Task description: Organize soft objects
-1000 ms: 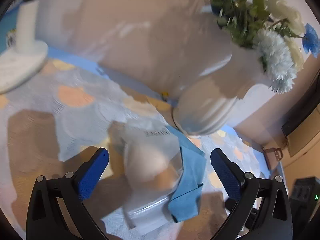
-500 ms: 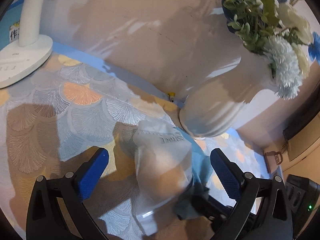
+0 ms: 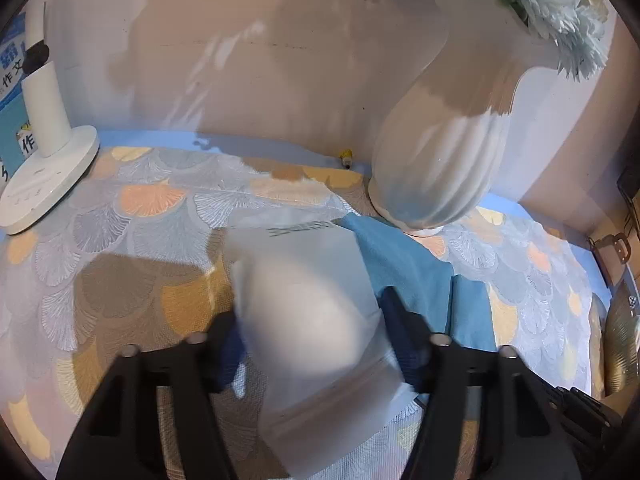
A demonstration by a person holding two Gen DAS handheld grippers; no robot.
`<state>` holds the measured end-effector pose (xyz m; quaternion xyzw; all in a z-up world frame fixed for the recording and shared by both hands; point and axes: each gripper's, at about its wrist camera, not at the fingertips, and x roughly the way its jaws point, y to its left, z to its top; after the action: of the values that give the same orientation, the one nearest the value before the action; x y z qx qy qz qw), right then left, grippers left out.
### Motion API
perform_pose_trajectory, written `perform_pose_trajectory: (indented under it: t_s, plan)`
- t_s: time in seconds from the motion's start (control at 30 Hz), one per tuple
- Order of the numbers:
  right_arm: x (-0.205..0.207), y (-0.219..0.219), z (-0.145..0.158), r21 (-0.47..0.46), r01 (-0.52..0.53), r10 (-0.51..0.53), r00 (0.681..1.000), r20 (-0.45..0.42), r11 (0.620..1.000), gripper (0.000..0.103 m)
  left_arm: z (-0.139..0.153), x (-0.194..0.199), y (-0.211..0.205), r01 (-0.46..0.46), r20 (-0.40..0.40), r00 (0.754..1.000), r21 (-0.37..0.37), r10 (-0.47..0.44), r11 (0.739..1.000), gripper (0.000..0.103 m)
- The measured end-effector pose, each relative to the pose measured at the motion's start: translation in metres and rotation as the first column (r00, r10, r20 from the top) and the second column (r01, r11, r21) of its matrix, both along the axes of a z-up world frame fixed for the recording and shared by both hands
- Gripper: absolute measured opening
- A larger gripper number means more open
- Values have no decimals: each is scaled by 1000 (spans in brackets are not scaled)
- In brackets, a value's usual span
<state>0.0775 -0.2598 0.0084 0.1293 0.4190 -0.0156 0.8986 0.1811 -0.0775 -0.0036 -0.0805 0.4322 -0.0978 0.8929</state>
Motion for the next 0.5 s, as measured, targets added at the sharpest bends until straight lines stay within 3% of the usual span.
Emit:
perform_pose_trajectory:
  t_s: [0.03,0.07,0.13,0.17,0.2,0.33,0.43,0.5]
  plan:
    - [0,-1,1,10,-6,6,1000,1,1000,16,1,0,1,-1,0,1000,-10,1,1000,48]
    - [1,1,2,20,-16,16,1000,3,1000,25,2,0,4,-3,1,1000,-24,3,1000,43]
    - [-2,1,4,48,-43,43,999,12,998,57,4,-1,10,-11,3,1000,-32,11,999,42]
    - [-2,3,5,62,-56,55,998,21,997,82,3,-1,13,-20,5,1000,-19,20,1000,41]
    - [-2,6,6,69,-66,64,997,33,995,101,4,-2,15,-27,6,1000,0,27,1000,41]
    - [6,34,8,16,-156,156,988,14,988,103,14,-15,35,-69,11,998,39,68,997,41]
    - [27,60,-2,-100,-202,193,977,-89,974,103,22,-32,58,-96,17,995,0,96,995,41]
    - [36,72,-1,-174,-212,200,976,-83,962,103,20,-40,65,-118,32,993,-1,118,993,41]
